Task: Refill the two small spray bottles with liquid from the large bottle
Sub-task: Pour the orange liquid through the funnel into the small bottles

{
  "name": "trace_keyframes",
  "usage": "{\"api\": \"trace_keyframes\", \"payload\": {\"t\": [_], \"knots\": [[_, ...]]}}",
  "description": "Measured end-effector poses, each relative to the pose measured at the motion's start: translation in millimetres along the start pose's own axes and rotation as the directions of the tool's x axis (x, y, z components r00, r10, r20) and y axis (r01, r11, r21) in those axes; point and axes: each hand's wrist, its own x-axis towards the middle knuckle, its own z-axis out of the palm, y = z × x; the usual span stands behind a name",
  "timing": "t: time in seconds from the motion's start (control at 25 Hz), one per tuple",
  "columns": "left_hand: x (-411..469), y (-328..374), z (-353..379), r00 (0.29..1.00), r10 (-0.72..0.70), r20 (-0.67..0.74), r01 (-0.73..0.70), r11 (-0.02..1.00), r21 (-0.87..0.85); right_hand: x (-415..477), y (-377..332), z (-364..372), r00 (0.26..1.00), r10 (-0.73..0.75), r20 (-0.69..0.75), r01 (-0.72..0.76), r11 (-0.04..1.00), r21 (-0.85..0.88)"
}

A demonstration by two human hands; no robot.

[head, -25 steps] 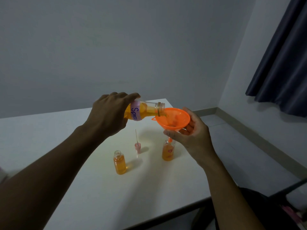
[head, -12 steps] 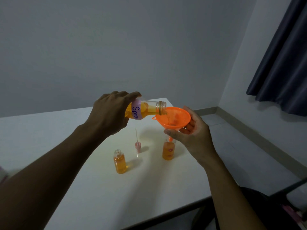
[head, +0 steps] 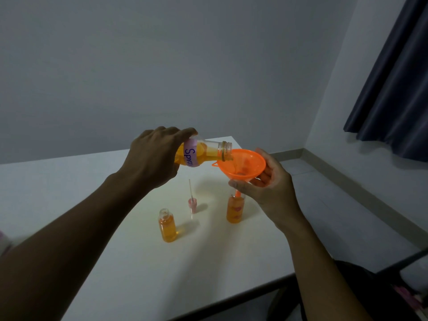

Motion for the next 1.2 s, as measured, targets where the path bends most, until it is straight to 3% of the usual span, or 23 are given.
{"api": "trace_keyframes", "payload": {"t": [1.2], "knots": [[-1.1,3.5,0.3,1.000,-0.024,0.016,0.024,0.999,-0.037,1.0,0.3,-1.6,1.000,0.004,-0.006,-0.004,1.000,0.025]]}}
